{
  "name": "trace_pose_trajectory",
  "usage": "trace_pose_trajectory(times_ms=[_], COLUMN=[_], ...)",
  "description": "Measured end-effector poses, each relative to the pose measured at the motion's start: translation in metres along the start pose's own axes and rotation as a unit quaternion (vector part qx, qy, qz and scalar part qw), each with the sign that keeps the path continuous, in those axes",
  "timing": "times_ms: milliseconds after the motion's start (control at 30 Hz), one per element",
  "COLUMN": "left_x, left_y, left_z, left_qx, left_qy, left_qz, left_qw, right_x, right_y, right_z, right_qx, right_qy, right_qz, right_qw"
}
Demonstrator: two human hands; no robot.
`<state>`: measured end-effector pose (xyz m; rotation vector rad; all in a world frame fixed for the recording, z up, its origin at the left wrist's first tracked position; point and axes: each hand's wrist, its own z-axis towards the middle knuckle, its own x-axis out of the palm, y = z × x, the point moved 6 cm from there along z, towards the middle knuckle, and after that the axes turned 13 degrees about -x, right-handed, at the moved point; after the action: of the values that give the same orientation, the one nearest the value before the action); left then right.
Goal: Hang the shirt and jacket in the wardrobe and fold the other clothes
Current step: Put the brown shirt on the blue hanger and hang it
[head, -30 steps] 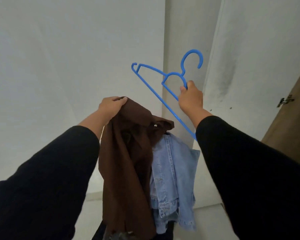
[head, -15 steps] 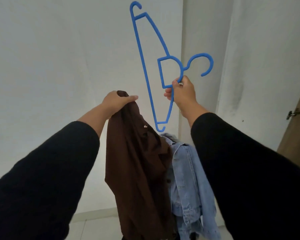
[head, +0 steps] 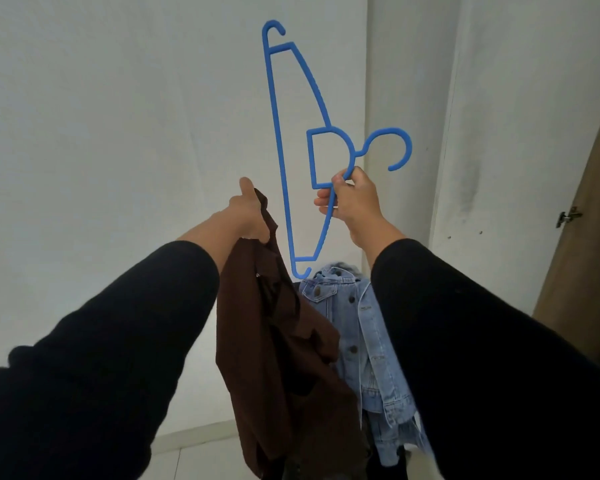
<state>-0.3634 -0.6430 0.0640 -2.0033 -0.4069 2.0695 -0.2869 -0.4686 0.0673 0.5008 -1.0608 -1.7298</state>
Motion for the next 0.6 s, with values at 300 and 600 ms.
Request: trace_pose_trajectory(times_ms=[300, 600], left_x=[0.006, -0.012], left_y=[0.002, 0.0], left_z=[0.001, -0.009], left_qx=[0.078, 0.14], left_qy=[-0.007, -0.067], left_qz=[0.044, 0.071], left_qw=[0.996, 0.985], right_x=[0.013, 0.011], right_y=[-0.011, 0.004], right_z=[-0.023, -0.017], right_qx=[0.01, -0.034], right_qy=[-0.006, -0.012], right_qz=[0.014, -0.004], right_qw=[1.0, 0.999])
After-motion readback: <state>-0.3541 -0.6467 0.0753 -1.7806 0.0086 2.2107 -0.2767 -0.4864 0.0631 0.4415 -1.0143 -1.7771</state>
